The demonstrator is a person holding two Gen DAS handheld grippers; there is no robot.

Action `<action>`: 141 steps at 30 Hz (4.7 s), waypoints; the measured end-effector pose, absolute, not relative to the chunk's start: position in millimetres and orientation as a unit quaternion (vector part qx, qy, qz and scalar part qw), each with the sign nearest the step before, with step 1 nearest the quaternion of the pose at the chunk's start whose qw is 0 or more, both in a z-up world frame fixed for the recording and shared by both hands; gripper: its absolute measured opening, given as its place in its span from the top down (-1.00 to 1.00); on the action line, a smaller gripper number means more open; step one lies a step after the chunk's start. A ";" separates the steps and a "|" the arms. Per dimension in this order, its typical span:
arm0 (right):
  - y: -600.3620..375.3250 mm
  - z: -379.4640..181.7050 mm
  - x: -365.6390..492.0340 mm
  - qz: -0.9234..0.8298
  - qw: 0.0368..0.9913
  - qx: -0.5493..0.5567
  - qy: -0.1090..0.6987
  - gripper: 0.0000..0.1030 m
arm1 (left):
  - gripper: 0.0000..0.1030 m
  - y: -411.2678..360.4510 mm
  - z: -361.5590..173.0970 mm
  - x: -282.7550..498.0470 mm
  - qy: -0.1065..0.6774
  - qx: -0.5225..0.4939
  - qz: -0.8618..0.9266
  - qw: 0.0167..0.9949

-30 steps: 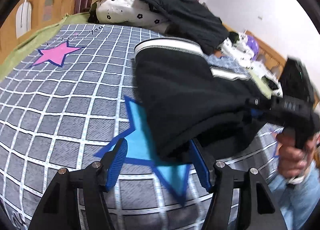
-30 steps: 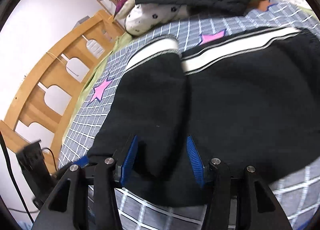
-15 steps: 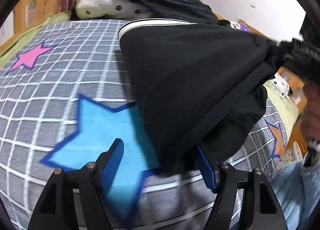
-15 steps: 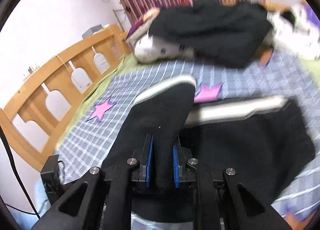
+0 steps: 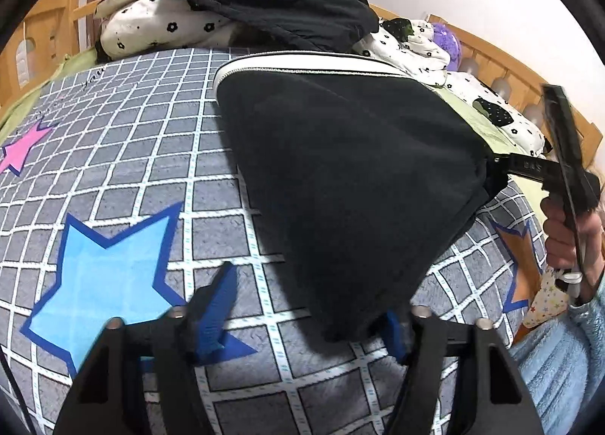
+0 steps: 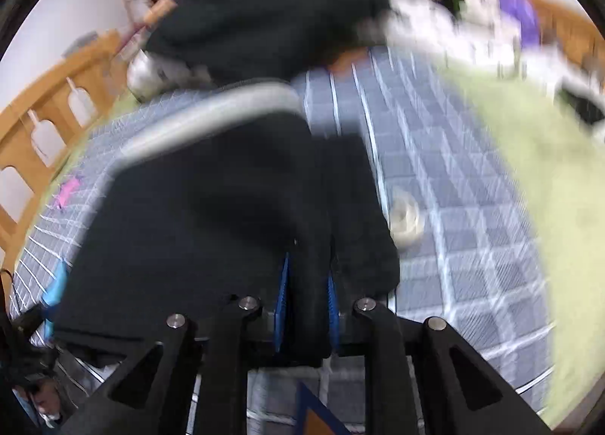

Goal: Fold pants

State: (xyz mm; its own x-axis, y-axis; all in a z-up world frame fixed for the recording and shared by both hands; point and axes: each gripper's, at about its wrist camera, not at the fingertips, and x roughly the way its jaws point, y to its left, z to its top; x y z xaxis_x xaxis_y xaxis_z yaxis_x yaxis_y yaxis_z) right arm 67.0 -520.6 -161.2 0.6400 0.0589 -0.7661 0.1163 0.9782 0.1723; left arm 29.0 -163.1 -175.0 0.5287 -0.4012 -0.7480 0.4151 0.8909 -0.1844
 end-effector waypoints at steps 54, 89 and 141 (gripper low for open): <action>-573.3 -182.7 147.4 0.014 0.873 0.189 0.450 -0.58 | -0.45 -152.2 -197.3 168.2 0.512 -0.120 -0.287 0.800; -332.0 -131.2 217.2 0.145 0.871 0.201 0.425 0.55 | 0.60 25.3 -126.1 240.1 0.482 -0.043 -0.207 0.851; -290.7 -161.9 278.1 0.074 0.924 -0.023 0.375 0.56 | -0.29 -33.7 -164.9 295.1 0.400 0.057 -0.125 0.906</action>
